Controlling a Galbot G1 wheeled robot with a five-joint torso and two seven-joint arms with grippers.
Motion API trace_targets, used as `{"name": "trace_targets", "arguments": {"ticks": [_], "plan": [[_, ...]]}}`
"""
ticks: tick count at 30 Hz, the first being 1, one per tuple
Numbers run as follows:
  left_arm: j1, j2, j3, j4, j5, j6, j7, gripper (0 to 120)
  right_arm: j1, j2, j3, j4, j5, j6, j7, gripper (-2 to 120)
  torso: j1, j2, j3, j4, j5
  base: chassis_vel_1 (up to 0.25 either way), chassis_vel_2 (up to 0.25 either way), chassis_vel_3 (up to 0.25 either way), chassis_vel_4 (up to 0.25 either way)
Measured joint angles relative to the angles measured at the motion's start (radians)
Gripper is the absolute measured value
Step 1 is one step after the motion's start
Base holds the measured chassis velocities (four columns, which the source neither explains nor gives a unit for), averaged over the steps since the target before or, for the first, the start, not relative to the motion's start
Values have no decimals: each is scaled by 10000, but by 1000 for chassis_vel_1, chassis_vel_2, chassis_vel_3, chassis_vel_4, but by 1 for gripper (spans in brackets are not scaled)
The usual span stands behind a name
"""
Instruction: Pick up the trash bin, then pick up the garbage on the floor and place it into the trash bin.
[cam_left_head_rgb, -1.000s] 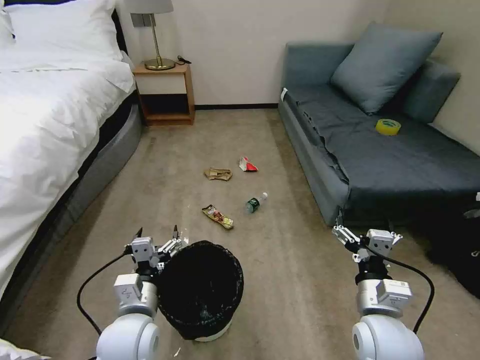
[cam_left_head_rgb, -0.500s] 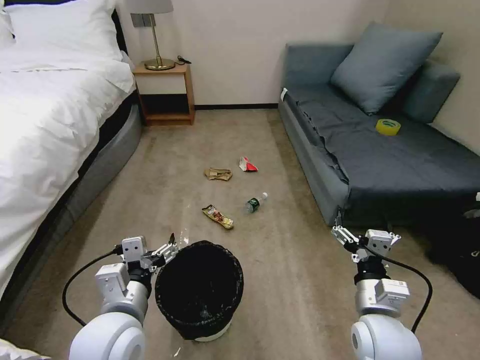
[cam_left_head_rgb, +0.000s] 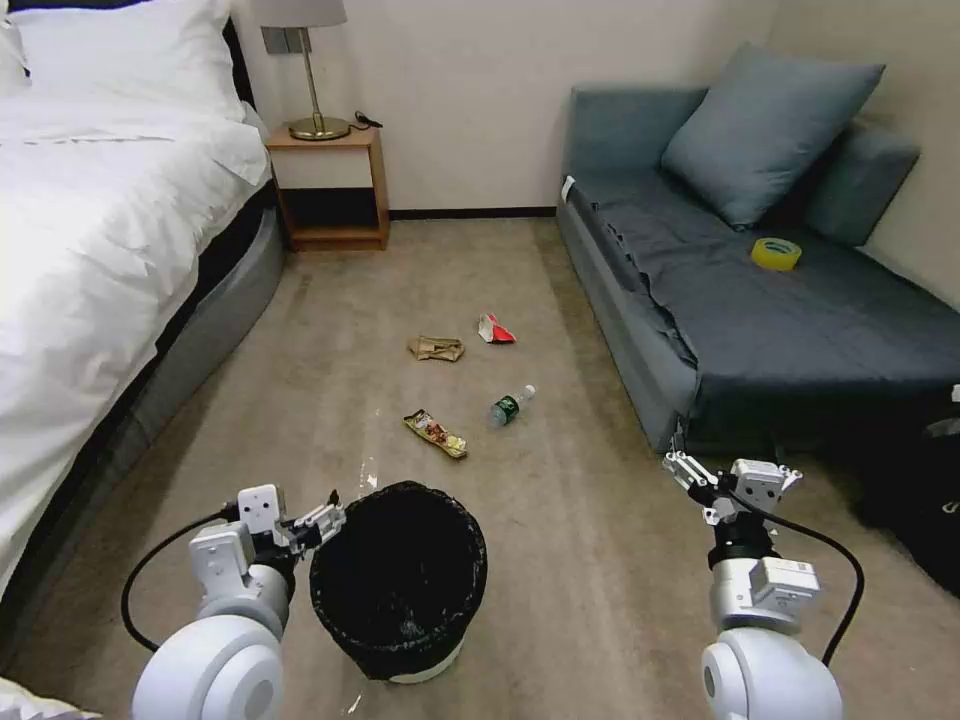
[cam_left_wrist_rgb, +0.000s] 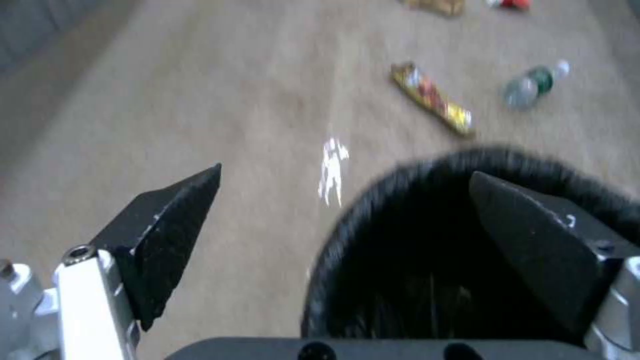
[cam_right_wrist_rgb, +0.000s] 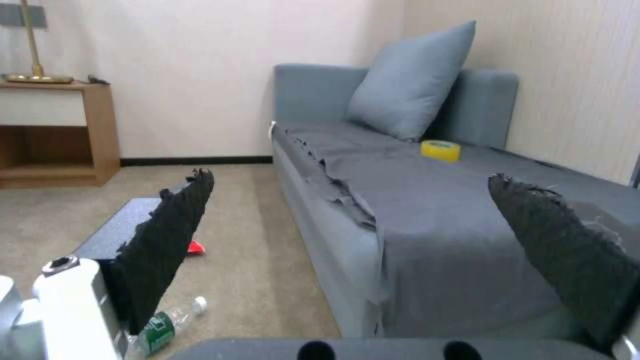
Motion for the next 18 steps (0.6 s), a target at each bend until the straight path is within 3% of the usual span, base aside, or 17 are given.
{"name": "trace_targets", "arguments": {"ticks": [11,18], "plan": [[500,400,284,10,-1940,-54,-1545,100,-12,-46,8,-39,-19,-26,0,100,0,0,-1,0,1,0,0,0,0],[192,342,318,632,-2820,-66,-2124,100,61,-47,-49,-110,-40,-27,-1,100,0,0,0,0,0,0,0,0,0]]}}
